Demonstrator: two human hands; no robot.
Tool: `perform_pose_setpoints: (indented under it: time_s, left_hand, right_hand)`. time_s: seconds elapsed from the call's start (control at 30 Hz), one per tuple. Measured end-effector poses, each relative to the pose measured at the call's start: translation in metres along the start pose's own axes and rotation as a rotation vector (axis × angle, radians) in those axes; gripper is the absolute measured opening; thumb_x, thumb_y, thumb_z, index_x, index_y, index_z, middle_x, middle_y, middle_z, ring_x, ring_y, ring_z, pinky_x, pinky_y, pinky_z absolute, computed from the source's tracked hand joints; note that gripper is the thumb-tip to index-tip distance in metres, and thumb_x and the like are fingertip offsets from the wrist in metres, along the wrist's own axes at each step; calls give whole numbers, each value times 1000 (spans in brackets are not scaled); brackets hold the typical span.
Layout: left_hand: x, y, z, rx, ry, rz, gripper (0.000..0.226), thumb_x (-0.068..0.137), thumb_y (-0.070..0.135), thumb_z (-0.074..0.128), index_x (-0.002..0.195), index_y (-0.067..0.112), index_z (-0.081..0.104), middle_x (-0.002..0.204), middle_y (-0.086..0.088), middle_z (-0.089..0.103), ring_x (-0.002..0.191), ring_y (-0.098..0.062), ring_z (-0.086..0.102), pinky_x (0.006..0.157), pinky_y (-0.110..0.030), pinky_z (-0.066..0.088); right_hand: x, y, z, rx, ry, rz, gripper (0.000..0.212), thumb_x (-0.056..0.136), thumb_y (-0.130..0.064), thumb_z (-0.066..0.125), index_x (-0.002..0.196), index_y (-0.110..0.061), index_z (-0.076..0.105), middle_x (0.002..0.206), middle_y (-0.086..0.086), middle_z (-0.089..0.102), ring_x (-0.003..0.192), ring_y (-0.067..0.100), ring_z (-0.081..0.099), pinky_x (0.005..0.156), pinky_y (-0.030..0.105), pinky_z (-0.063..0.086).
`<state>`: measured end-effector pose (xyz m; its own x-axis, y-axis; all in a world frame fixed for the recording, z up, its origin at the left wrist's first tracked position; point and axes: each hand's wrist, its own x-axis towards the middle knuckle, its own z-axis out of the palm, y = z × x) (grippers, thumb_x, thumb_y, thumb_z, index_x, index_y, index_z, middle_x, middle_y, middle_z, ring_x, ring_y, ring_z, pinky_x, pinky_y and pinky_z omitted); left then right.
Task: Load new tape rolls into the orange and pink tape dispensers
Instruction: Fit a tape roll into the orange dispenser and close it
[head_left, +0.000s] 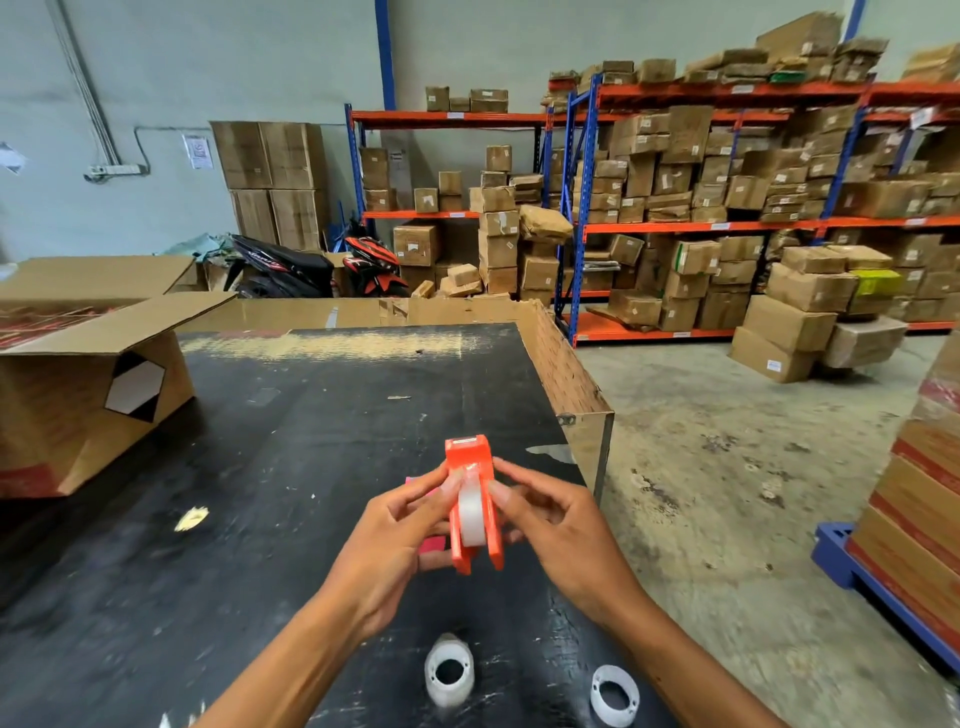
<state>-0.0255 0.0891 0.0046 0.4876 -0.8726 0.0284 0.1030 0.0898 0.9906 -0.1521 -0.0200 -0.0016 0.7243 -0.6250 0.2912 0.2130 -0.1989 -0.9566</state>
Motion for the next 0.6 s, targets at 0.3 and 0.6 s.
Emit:
perform_pose_setpoints:
  time_s: [0.3,0.6]
  left_hand:
    - [1,-3,2,75,125,87,53,74,37,66,124,22,61,112,-27,65,83,-21,72,56,-23,55]
    - [-1,0,-3,92,123,113,47,84,24,64,130,20,55,106,-33,63,81,-22,74,58,-22,56]
  right_hand:
    - [13,-4,0,-339,97,-132,36,75,-39,74,109,-32,69,89,1,57,76,7,54,66,17,45]
    - [15,-11,-1,-342,-122,-79,26,69,-28,81,93,-27,75,77,-8,54,69,6,49,67,24,44]
